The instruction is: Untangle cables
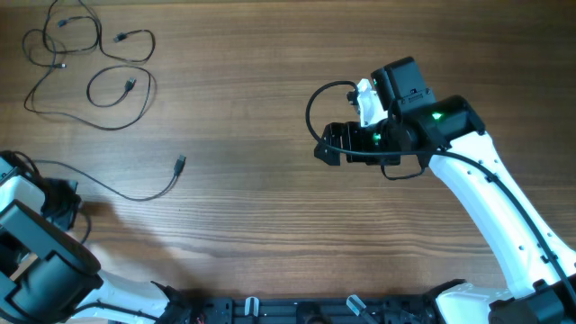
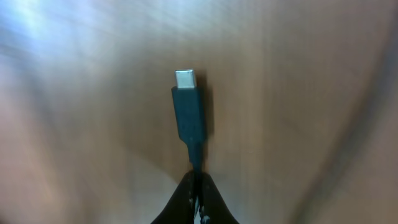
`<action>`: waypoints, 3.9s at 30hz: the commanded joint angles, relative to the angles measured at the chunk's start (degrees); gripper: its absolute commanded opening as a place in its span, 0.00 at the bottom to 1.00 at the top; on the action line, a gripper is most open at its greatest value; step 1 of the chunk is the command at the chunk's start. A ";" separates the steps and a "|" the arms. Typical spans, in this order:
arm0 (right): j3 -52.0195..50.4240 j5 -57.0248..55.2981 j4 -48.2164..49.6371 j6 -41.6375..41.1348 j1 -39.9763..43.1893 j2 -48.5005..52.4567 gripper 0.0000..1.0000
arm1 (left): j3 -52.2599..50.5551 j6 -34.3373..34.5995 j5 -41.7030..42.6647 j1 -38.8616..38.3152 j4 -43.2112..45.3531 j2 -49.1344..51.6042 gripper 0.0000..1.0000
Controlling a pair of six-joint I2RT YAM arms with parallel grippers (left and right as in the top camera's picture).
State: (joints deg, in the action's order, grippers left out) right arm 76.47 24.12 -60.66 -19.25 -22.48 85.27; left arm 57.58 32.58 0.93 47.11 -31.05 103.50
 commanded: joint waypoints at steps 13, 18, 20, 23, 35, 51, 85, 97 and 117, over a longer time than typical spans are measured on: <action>-0.15 -0.09 -0.26 0.59 -0.17 0.61 1.00 | 0.63 22.73 40.76 -1.86 8.04 0.04 0.48; -0.15 0.39 -0.17 0.57 -0.17 0.61 1.00 | 3.04 16.83 31.36 -2.84 3.06 -3.43 0.81; -0.15 1.66 0.83 -0.50 -0.17 0.61 1.00 | 4.50 14.51 26.93 -5.60 1.42 -7.41 0.85; -0.15 3.13 3.63 -2.47 -0.17 0.63 1.00 | 4.79 14.05 26.58 -14.05 -0.37 -13.11 0.86; -0.20 3.08 2.71 -2.56 -0.17 0.68 1.00 | 3.72 3.61 -10.21 -44.28 -16.33 -11.54 0.79; -0.20 3.13 3.61 -3.28 -0.17 0.68 1.00 | -13.11 2.32 -10.21 -44.74 -2.67 -11.54 0.79; -0.20 3.13 2.25 -3.28 -0.17 0.68 1.00 | -1.33 -8.24 -3.82 -38.97 -9.55 -10.93 0.92; -0.20 3.13 2.93 -3.23 -0.17 0.68 0.99 | -11.61 -17.64 -8.00 -42.49 -4.37 -10.38 0.95; -0.20 3.10 2.05 -1.79 -0.17 0.68 0.99 | 2.56 -13.68 -6.08 -31.78 0.42 -7.69 0.76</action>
State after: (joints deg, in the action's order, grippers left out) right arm 76.47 26.55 -58.72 -21.82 -22.48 85.27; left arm 52.60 18.35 -11.79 15.07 -28.86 95.79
